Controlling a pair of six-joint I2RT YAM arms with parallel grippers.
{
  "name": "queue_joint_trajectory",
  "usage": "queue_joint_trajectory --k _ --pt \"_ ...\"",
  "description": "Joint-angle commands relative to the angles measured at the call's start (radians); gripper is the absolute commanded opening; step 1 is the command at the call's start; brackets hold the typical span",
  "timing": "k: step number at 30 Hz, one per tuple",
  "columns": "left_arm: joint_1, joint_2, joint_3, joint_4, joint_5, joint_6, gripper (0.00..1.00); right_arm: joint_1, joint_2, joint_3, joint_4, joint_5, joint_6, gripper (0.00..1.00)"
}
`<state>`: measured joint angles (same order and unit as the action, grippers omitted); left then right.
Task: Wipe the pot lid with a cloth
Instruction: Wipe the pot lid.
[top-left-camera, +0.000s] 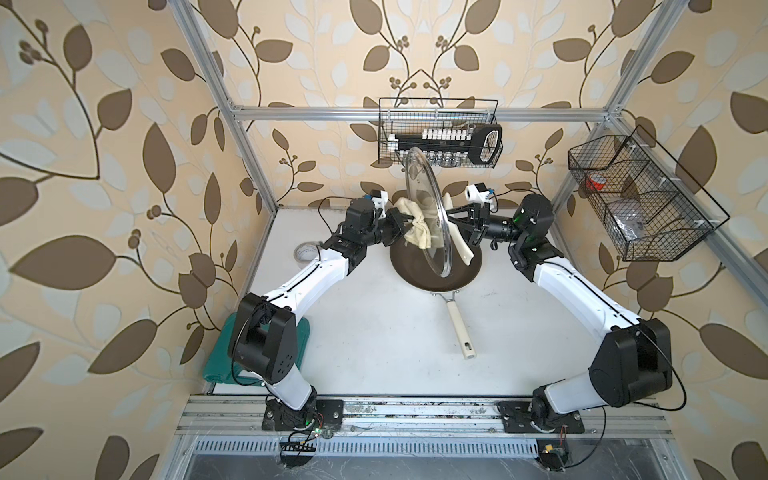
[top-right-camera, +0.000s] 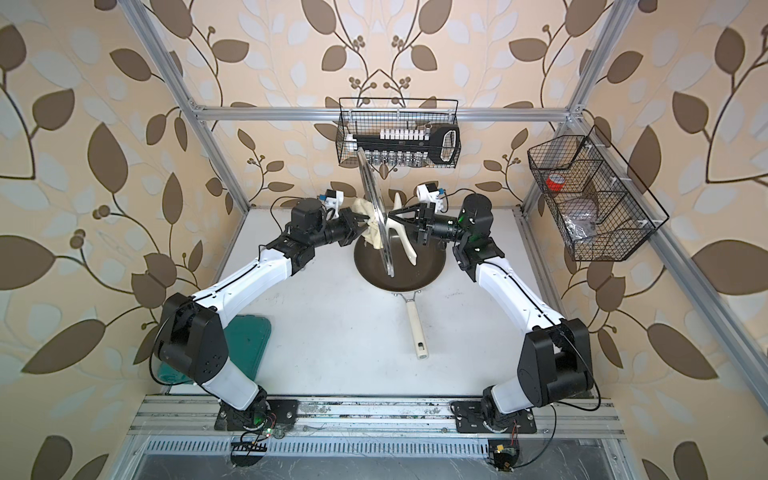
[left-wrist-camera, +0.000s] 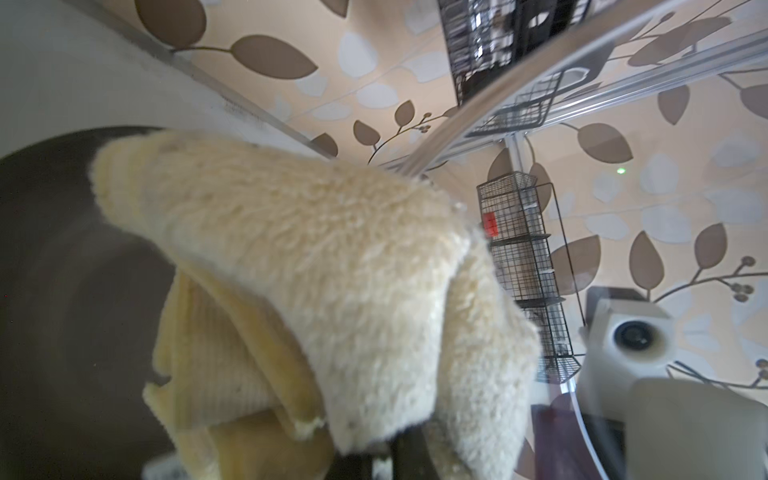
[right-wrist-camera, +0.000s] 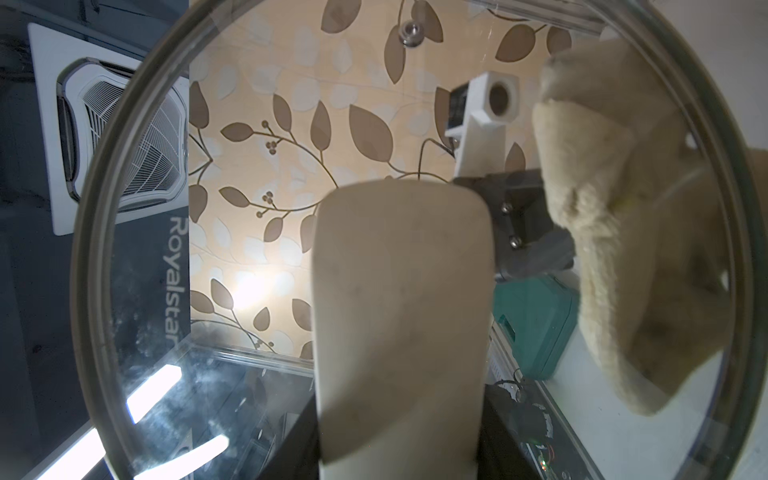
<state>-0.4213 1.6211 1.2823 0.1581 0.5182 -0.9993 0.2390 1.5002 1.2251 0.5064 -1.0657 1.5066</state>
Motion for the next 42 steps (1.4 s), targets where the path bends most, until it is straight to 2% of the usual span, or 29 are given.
queue_joint_trajectory --k 1,9,15,19,28,32,42 --pt "-0.044 -0.073 -0.011 0.032 0.049 -0.004 0.00 -0.013 0.005 0.113 0.217 0.065 0.033 0.00" --pt "-0.179 -0.171 -0.027 -0.033 0.004 0.040 0.00 -0.012 0.023 0.122 0.133 0.076 -0.014 0.00" --pt "-0.191 -0.279 0.005 -0.062 -0.040 0.075 0.00 -0.007 0.019 0.102 0.084 0.056 -0.056 0.00" --pt "-0.190 -0.293 0.077 -0.086 -0.049 0.106 0.00 0.003 0.009 0.095 0.044 0.047 -0.086 0.00" --pt "-0.113 -0.187 0.299 -0.112 -0.038 0.137 0.00 0.018 -0.036 0.066 0.012 0.011 -0.136 0.00" --pt "-0.062 -0.082 0.385 -0.120 -0.041 0.137 0.00 0.019 -0.062 0.043 0.012 0.003 -0.136 0.00" --pt "-0.034 0.082 0.500 -0.186 -0.072 0.199 0.00 0.033 -0.107 0.042 0.038 -0.021 -0.139 0.00"
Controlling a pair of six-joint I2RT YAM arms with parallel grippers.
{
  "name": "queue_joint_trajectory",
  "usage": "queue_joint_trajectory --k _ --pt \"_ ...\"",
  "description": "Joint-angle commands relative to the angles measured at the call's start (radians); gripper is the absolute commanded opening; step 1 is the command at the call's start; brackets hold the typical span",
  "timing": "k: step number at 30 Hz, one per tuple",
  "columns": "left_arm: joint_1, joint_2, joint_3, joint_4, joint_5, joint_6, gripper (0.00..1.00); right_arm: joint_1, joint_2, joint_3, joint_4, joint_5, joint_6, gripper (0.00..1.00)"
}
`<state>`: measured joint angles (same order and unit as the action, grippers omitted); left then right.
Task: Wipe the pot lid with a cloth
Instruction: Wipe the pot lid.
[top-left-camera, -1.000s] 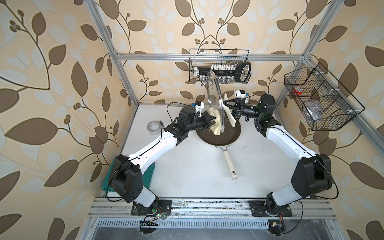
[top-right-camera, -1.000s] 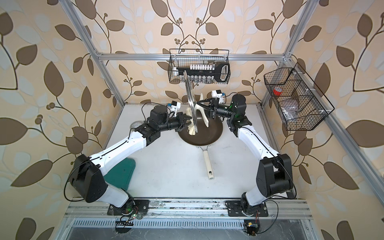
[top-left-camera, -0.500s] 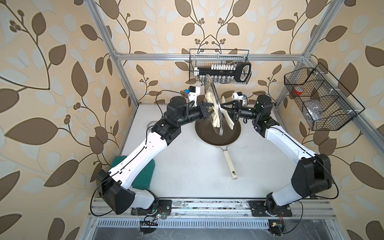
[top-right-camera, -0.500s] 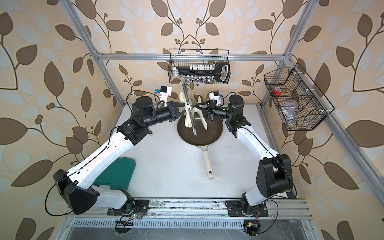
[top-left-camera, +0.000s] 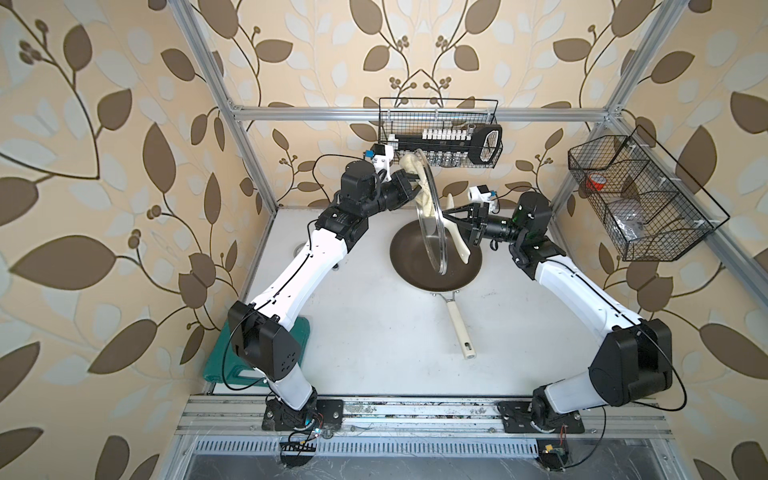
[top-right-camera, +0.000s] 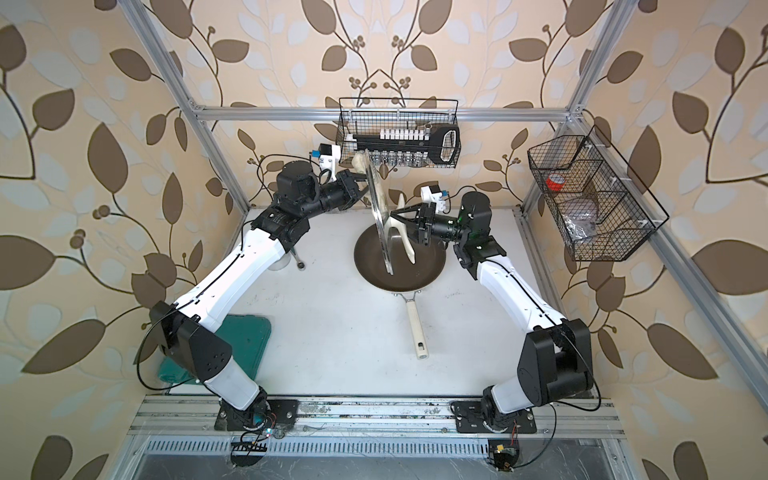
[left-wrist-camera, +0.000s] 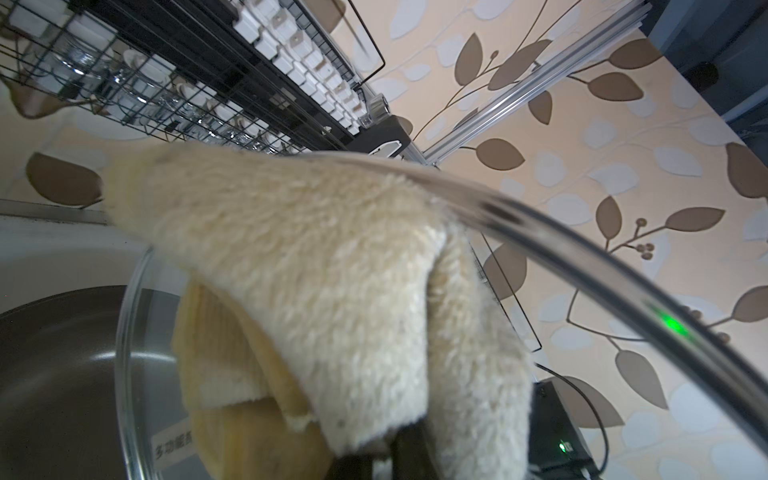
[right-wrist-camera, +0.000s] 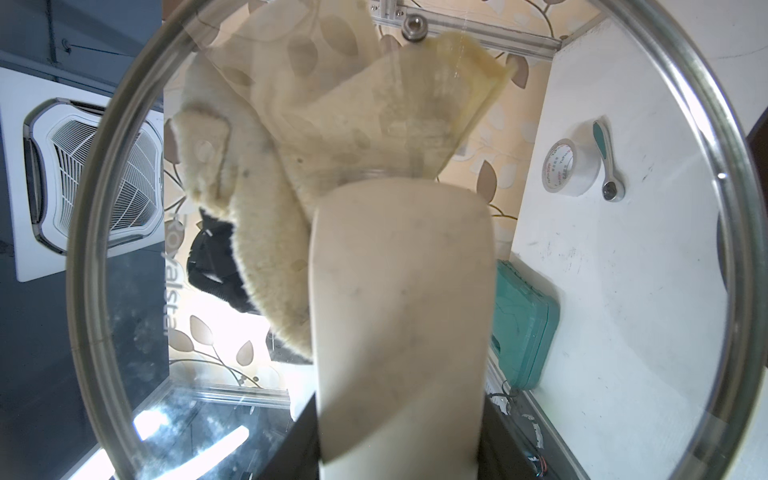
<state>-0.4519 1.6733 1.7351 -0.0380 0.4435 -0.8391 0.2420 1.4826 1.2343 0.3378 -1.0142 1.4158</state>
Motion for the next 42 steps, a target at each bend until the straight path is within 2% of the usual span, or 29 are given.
queue_joint_trajectory --k 1,10,18,25,31,33,36,42 --pt "-0.004 0.039 0.046 0.011 0.013 0.036 0.00 0.031 -0.090 0.035 0.207 -0.071 -0.049 0.00" --pt "-0.012 0.011 -0.152 0.068 0.045 -0.009 0.00 0.029 -0.050 0.095 0.272 -0.045 0.004 0.00" --pt "-0.121 -0.100 -0.332 0.066 0.070 -0.009 0.00 0.027 -0.017 0.122 0.304 -0.010 0.033 0.00" --pt "-0.201 -0.241 -0.396 0.041 -0.001 -0.043 0.00 0.018 -0.027 0.088 0.256 0.015 0.004 0.00" --pt "-0.204 -0.314 -0.328 0.010 -0.074 -0.023 0.00 0.020 -0.024 0.077 0.243 0.011 -0.005 0.00" --pt "-0.201 -0.310 -0.273 -0.013 -0.096 0.022 0.00 0.024 -0.025 0.075 0.242 0.006 -0.007 0.00" --pt "-0.184 -0.281 -0.185 -0.041 -0.117 0.071 0.00 0.032 -0.029 0.072 0.242 -0.011 -0.011 0.00" --pt "-0.094 -0.169 0.004 -0.087 -0.118 0.131 0.00 0.058 -0.047 0.069 0.239 -0.053 -0.023 0.00"
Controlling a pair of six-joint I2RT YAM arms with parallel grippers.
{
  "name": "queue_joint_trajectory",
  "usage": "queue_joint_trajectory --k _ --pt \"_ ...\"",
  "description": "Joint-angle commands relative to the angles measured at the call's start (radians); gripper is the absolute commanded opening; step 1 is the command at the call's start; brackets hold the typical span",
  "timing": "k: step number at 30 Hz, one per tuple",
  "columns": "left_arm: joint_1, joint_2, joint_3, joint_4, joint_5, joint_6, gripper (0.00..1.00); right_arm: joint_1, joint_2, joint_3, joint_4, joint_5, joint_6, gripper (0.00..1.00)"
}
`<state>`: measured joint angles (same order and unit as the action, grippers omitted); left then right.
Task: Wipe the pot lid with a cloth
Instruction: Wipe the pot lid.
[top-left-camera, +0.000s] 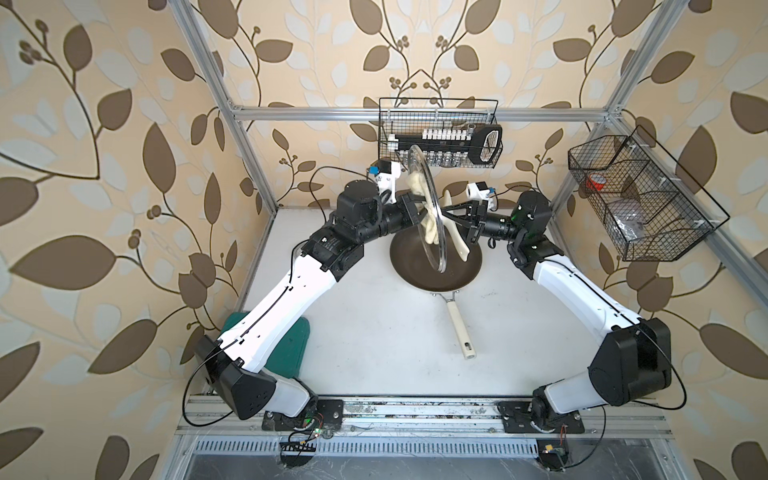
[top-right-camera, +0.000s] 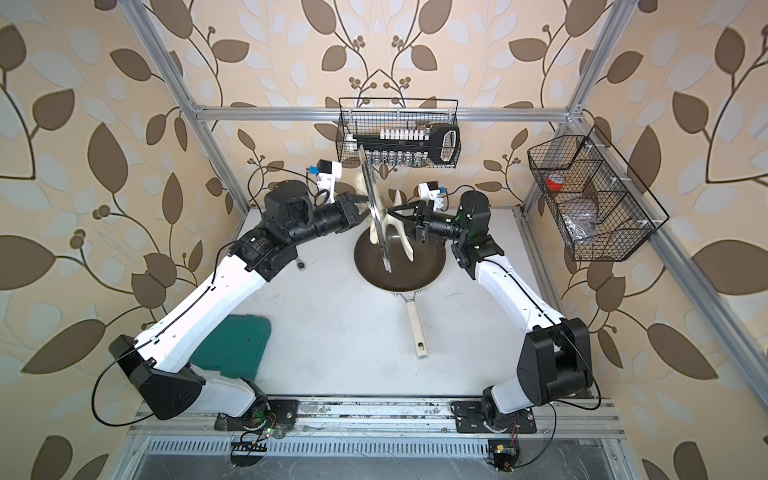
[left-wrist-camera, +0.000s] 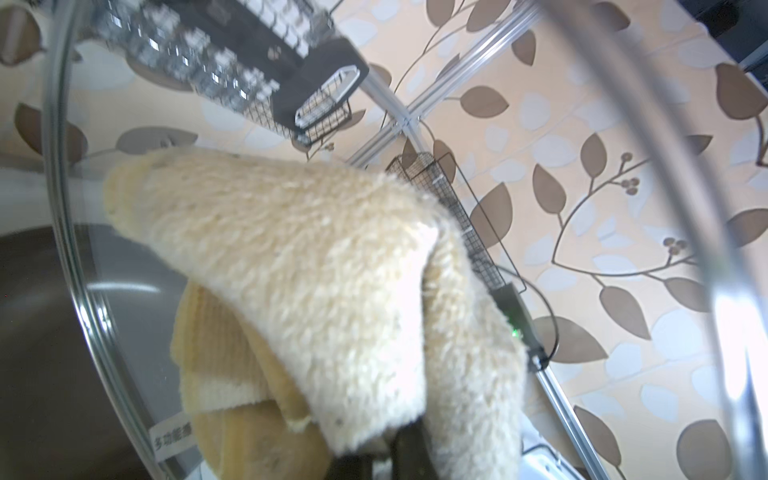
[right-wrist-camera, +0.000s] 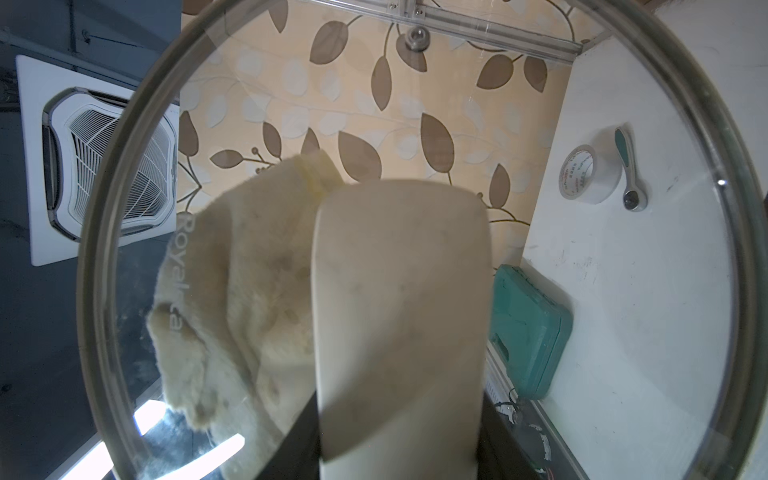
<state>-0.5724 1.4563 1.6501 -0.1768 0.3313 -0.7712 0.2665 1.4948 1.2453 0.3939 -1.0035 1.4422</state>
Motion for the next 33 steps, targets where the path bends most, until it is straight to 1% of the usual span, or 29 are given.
queue_joint_trajectory --k 1,8,11,13,17,24,27,33 --pt "0.039 0.064 0.111 0.051 -0.001 0.068 0.00 0.036 -0.060 0.059 0.184 -0.069 -0.049 0.00" --pt "0.097 0.214 0.250 0.009 0.004 0.099 0.00 0.049 -0.083 0.066 0.197 -0.111 -0.065 0.00" --pt "0.106 0.266 0.273 -0.009 0.011 0.101 0.00 0.050 -0.086 0.068 0.204 -0.113 -0.067 0.00" --pt "0.106 0.282 0.263 -0.009 0.023 0.100 0.00 0.050 -0.080 0.079 0.205 -0.106 -0.071 0.00" --pt "0.106 0.265 0.182 0.011 0.045 0.086 0.00 0.045 -0.060 0.105 0.211 -0.073 -0.064 0.00" --pt "0.090 0.155 -0.090 0.104 0.073 0.004 0.00 0.025 -0.017 0.134 0.278 -0.005 0.002 0.00" --pt "0.055 0.114 -0.168 0.123 0.071 -0.011 0.00 0.021 -0.008 0.140 0.278 0.008 0.006 0.00" --pt "-0.040 0.030 -0.250 0.110 0.058 -0.028 0.00 0.011 -0.001 0.133 0.274 0.039 0.015 0.00"
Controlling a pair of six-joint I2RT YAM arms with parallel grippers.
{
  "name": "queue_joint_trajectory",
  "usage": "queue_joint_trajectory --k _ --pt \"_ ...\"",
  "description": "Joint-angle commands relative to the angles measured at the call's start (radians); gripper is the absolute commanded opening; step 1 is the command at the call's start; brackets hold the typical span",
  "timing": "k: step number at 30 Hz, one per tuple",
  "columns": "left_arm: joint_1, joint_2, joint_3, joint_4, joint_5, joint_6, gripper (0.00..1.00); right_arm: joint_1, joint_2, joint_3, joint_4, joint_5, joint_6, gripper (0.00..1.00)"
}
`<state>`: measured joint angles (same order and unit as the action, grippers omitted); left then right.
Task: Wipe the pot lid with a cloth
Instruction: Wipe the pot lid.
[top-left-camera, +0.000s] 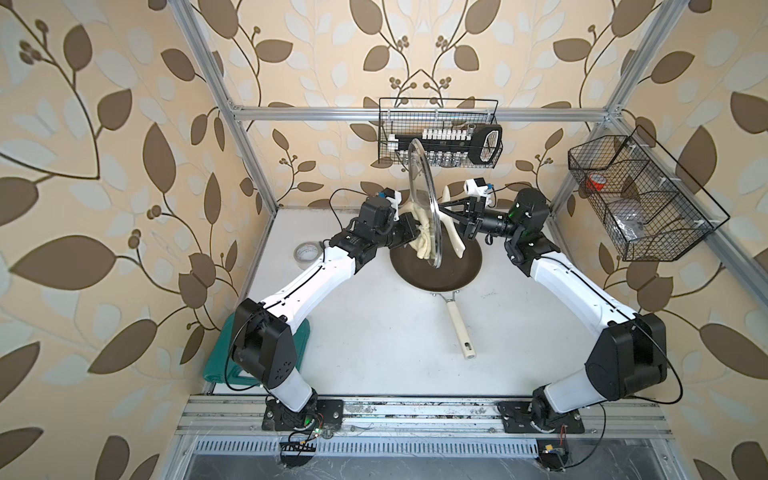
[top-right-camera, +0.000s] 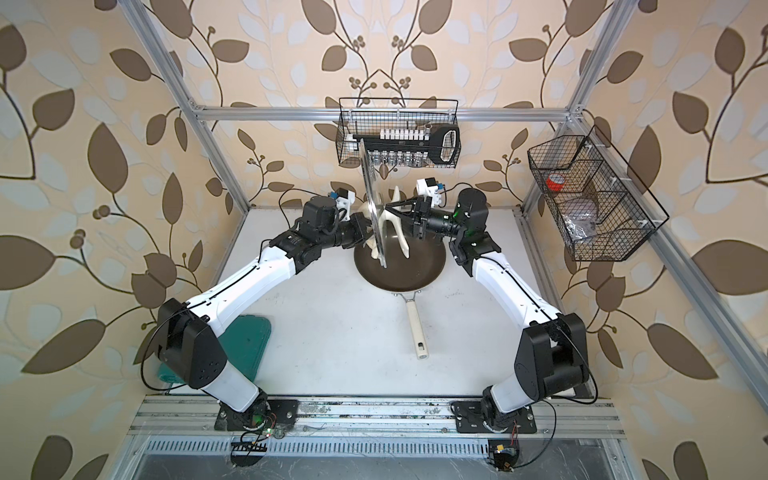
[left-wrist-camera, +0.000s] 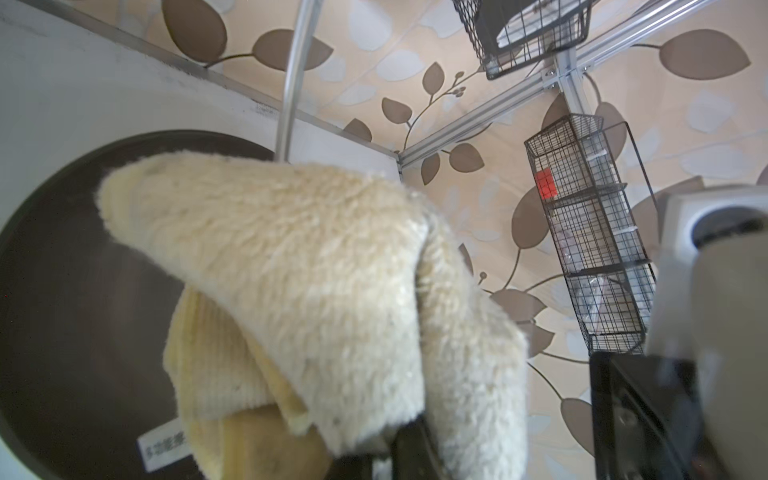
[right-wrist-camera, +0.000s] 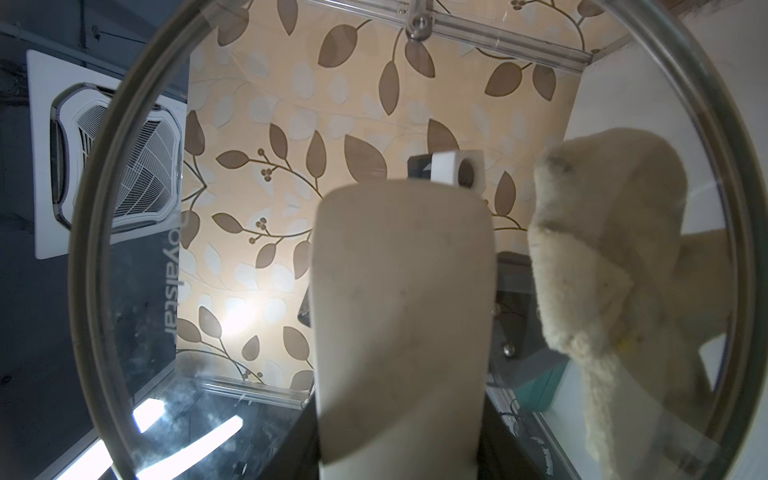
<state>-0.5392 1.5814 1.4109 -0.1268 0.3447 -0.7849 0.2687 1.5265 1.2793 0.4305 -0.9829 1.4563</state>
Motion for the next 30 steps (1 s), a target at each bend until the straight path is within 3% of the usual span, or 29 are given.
queue_joint_trajectory --k 1,7,14,20,30 --pt "-0.087 -0.111 -0.020 0.059 0.041 -0.018 0.00 0.007 -0.032 0.097 0.237 0.019 0.001 0.00" --pt "-0.133 -0.212 -0.015 0.042 0.011 -0.030 0.00 0.003 -0.038 0.079 0.236 0.005 -0.001 0.00" --pt "-0.118 -0.246 0.132 -0.065 -0.091 0.095 0.00 0.006 -0.042 0.055 0.237 -0.011 -0.001 0.00" --pt "-0.055 -0.190 0.274 -0.077 -0.075 0.154 0.00 0.023 -0.050 0.040 0.207 -0.036 -0.023 0.00" --pt "0.064 0.030 0.476 -0.122 -0.083 0.251 0.00 0.052 -0.070 0.038 0.205 -0.065 -0.029 0.00"
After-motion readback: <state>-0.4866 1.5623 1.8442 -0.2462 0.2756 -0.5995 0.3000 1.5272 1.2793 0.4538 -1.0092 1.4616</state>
